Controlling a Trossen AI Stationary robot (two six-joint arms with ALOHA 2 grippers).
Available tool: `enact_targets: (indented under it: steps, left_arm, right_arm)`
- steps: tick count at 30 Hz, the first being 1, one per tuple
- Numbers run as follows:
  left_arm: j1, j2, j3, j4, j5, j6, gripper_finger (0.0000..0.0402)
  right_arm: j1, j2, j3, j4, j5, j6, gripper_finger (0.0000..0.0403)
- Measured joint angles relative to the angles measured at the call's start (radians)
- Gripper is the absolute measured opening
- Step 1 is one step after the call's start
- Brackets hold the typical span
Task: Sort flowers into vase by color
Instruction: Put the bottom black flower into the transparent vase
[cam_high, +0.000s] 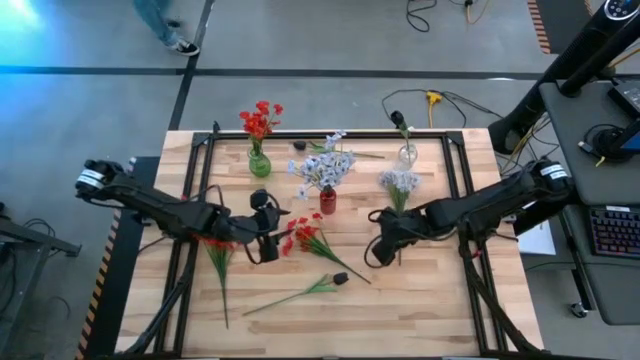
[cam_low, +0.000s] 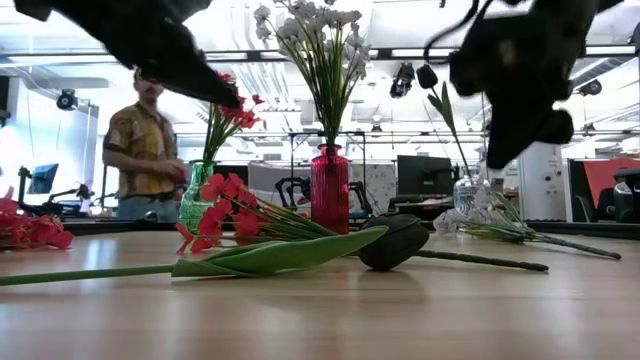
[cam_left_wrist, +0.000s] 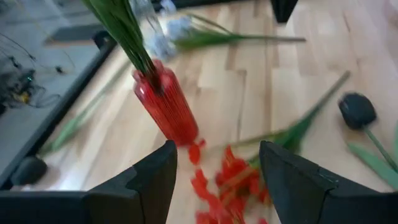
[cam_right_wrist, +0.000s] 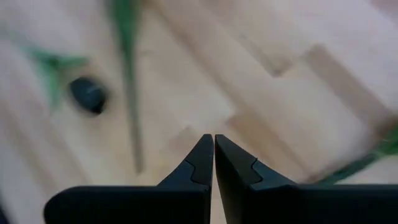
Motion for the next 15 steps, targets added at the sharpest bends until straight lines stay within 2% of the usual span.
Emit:
enact_targets:
  steps: [5, 10, 15]
  left_arm:
    - [-0.041, -0.034, 0.000, -0.029, 0.022, -0.015, 0.0210]
    - [-0.080, -0.039, 0.000, -0.021, 0.022, -0.037, 0.0210]
    - [-0.138, -0.008, 0.000, -0.019, 0.048, -0.116, 0.0210]
  right_arm:
    - [0.073, 0.031, 0.105, -0.002, -0.015, -0.032, 0.0009]
    - [0.127, 0.139, 0.254, -0.061, -0.003, -0.166, 0.0009]
    - [0.162, 0.256, 0.378, -0.156, 0.125, -0.306, 0.0009]
